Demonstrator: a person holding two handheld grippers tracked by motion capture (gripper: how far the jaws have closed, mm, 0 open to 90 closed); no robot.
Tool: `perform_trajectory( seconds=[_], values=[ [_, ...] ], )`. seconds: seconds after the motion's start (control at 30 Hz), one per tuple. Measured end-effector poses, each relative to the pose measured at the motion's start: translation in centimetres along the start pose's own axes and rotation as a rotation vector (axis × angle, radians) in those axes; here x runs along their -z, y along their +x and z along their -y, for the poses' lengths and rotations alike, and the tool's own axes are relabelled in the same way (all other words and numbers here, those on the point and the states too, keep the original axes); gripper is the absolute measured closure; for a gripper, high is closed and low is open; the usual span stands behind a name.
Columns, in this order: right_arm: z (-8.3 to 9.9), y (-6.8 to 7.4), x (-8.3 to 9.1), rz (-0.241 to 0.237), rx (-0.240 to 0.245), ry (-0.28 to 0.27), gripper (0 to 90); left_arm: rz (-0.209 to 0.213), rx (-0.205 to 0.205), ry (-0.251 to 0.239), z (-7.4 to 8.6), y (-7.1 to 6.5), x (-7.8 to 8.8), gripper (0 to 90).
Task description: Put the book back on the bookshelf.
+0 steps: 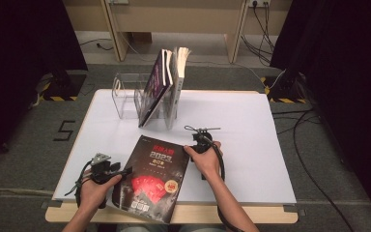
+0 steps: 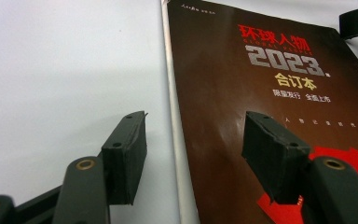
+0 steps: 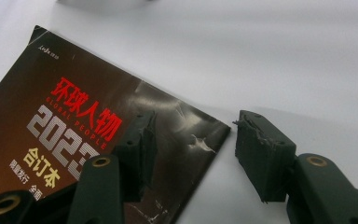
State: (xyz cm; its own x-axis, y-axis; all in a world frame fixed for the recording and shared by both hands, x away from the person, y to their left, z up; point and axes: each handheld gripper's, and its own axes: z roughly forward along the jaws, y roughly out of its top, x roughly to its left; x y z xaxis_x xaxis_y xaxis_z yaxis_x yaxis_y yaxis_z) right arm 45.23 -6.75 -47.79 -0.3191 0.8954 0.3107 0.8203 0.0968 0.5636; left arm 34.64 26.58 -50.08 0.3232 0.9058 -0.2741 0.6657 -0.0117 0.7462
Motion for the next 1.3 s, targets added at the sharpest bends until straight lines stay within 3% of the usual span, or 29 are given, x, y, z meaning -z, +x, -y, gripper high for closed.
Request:
perform_trajectory(
  seconds=[0.53,0.57,0.8,1.1,1.3],
  values=[
    [-0.33,0.36,-0.39,-0.002,0.002,0.013,48.2,0.009,-0.017,0.012,0.05,-0.29,-0.01,40.1],
    [-0.38,0.24,-0.44,-0.002,0.019,0.009,48.2,0.008,-0.018,0.013,0.05,-0.29,-0.01,40.4],
    [-0.44,0.18,-0.43,-0.013,-0.012,0.014,48.5,0.009,-0.014,0.011,0.05,-0.28,-0.01,40.7],
    [-0.41,0.27,-0.54,-0.001,0.018,0.003,47.7,0.011,-0.017,0.016,0.00,-0.25,-0.01,40.5],
    [-0.37,0.31,-0.48,-0.002,-0.007,0.010,49.9,0.013,-0.021,0.018,-0.04,-0.26,-0.06,40.5]
  ],
)
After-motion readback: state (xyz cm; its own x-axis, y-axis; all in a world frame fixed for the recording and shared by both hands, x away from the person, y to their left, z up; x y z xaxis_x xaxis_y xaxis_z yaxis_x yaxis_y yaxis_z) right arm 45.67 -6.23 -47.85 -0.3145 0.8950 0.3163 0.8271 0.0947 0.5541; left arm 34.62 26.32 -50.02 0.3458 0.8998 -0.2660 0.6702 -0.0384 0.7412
